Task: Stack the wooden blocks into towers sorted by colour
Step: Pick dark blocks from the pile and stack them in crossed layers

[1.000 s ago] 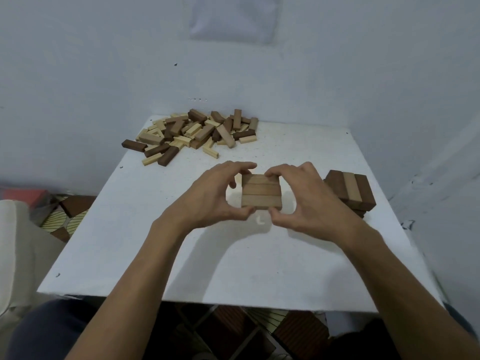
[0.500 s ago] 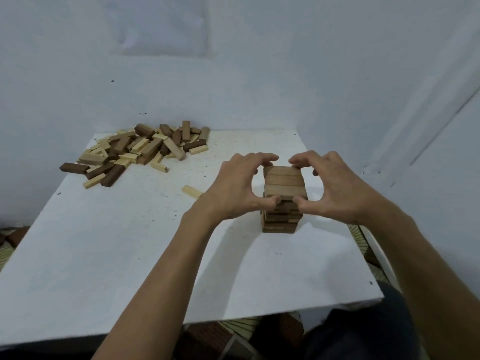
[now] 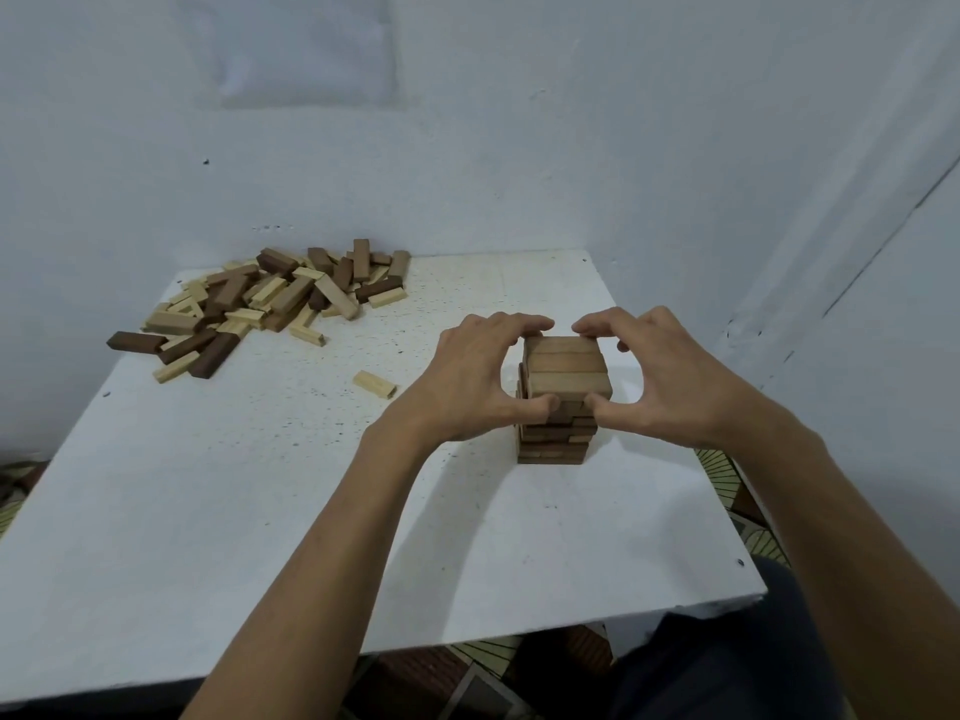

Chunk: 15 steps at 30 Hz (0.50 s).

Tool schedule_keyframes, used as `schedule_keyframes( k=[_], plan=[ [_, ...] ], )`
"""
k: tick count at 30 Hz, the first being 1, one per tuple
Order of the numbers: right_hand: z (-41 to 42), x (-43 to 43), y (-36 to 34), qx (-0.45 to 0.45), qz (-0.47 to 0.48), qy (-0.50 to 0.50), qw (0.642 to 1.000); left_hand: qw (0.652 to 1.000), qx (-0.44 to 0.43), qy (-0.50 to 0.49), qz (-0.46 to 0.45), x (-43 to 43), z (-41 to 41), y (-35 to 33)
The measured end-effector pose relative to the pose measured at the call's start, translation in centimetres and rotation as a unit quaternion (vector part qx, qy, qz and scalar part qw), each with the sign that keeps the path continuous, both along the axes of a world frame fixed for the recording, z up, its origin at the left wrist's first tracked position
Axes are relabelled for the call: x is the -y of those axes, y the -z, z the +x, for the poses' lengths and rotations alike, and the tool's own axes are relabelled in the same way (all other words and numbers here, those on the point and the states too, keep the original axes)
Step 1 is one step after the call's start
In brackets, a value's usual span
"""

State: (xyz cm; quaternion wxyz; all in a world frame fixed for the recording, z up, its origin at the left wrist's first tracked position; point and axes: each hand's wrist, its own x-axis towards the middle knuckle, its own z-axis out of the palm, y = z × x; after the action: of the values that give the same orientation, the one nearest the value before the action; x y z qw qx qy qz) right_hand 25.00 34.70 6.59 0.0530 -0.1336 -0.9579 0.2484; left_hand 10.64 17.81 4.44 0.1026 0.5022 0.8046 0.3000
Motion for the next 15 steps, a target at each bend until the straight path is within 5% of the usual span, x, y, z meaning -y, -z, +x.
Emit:
schedule_keyframes(
  k=[15],
  plan=[
    [-5.9,8.5,-1.1,-0.123,0.089,-0.055,0.987,0.995,0.038,-0.077,0.052,6.7,-4.0,0.9]
  ],
)
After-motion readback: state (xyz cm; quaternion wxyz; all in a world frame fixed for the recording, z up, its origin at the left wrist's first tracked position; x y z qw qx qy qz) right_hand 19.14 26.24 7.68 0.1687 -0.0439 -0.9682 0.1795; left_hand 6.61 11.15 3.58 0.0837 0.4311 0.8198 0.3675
